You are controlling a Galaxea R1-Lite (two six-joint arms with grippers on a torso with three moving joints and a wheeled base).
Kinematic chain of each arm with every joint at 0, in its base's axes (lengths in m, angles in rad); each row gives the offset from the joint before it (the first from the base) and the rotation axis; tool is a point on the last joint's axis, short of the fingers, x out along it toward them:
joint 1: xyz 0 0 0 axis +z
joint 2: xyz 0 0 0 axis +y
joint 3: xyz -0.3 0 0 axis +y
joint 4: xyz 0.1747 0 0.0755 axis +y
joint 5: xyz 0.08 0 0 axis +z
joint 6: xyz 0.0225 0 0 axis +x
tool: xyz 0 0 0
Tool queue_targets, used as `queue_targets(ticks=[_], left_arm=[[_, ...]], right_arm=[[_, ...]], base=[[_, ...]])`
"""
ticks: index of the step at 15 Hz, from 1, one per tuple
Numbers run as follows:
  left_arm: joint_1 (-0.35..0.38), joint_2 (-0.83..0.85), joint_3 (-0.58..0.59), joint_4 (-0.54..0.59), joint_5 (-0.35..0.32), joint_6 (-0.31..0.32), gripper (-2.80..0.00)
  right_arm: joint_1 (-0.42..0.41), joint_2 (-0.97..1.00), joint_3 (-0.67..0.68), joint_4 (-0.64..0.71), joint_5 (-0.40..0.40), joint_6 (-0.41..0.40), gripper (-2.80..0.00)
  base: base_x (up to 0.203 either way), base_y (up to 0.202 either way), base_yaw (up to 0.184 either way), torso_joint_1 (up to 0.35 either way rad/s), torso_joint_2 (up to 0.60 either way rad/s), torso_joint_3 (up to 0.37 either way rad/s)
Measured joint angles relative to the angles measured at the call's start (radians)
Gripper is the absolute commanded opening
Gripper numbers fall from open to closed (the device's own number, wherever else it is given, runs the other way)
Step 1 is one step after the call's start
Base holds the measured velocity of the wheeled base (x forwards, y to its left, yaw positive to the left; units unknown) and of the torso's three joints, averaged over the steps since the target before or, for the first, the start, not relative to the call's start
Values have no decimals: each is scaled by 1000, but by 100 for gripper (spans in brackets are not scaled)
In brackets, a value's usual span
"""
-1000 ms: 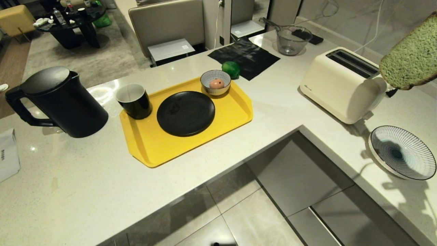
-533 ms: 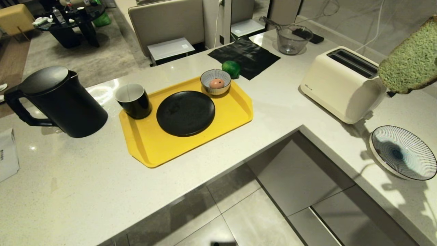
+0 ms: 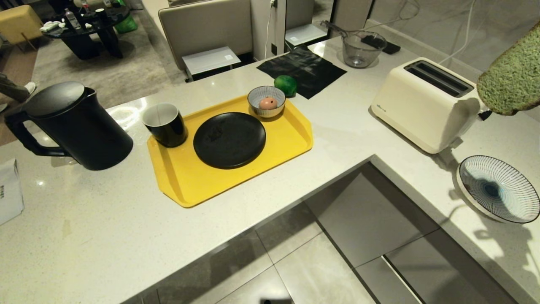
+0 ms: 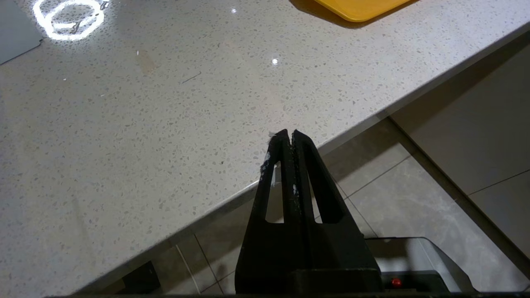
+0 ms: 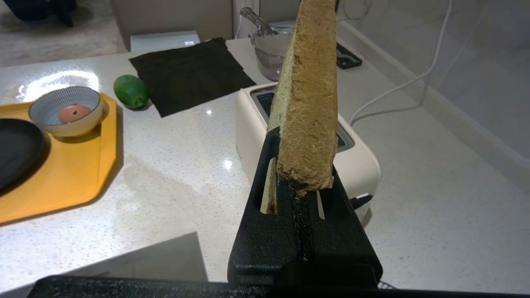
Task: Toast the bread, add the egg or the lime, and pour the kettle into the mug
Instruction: Put the baked bread on a plate
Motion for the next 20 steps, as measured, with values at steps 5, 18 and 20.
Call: queue_targets(ticks=[5,18,20], left_arm=[[0,0,0,0,0,0,-280],[1,0,0,0,0,0,-280],[0,0,0,0,0,0,-280]], right_arm=[[2,1,33,-31,5,-52,-280],[33,-31,52,-28,8,-45,-280],[33,-37,66,-28,9,-41,-280]], base=[[0,0,0,0,0,0],[-1,-8,149,2,2,2],[0,0,0,0,0,0]])
